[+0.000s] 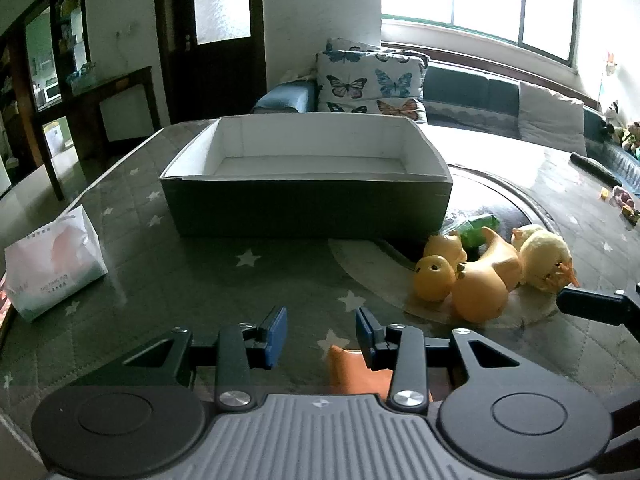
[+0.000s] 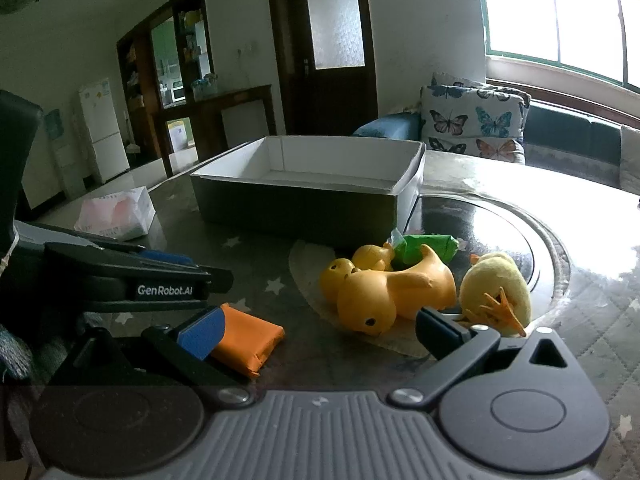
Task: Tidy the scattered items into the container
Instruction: 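Lift the orange block off the table with the left gripper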
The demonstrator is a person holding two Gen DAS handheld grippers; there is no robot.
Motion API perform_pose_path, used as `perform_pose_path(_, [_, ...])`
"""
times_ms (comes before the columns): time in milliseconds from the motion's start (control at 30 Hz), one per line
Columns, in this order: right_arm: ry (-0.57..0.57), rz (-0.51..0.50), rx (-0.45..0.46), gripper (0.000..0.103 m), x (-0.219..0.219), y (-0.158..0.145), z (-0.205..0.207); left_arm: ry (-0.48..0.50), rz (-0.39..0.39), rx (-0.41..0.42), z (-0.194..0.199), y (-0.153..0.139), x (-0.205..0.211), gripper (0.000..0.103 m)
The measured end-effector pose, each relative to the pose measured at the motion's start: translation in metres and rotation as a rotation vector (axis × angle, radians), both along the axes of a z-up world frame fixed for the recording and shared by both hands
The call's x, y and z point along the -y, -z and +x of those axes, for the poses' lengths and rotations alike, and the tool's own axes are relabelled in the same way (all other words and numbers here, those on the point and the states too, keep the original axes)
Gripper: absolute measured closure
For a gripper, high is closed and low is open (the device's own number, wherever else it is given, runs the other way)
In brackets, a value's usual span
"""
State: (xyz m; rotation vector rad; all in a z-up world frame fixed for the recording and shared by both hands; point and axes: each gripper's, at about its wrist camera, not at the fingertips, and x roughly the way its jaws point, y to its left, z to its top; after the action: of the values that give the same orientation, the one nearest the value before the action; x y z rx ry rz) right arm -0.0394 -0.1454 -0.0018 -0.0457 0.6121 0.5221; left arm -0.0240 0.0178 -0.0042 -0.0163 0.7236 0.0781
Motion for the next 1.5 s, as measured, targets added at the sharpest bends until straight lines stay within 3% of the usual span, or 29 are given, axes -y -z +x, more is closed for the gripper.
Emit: perform_pose_path(1500, [-0.076,-0.027,-0.037,0.002,-0.017,0.013,0.0,-0.003,-0.064,-0.053,-0.002,0.01,-0.017,0.063])
